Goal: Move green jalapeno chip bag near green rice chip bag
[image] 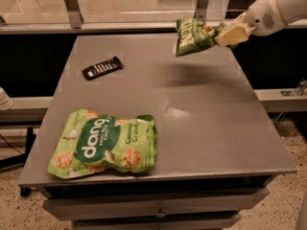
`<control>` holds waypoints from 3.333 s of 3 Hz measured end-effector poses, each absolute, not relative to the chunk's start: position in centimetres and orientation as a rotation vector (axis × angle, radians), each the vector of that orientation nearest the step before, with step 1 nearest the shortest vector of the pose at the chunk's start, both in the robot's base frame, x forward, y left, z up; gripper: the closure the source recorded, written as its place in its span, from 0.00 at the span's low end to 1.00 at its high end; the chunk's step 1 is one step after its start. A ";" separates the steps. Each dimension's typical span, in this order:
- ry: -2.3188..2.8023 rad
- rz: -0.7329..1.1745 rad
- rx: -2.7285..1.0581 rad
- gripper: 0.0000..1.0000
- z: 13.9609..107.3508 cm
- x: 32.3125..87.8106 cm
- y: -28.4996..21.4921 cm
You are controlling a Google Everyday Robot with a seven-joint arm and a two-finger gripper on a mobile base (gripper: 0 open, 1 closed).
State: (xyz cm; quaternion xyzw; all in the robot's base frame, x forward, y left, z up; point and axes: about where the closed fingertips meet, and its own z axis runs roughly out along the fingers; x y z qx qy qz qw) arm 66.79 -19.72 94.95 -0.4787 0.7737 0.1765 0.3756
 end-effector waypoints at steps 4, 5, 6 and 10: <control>1.996 0.589 -1.425 1.00 93.6 55.2 -19.3; 1.985 0.657 -1.494 0.82 91.1 52.1 -17.2; 1.978 0.686 -1.551 0.59 89.1 50.1 -16.0; 1.942 0.662 -1.613 0.00 87.8 49.1 -15.7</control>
Offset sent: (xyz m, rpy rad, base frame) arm -0.0876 -0.0286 0.0100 -0.0658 0.0967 0.0681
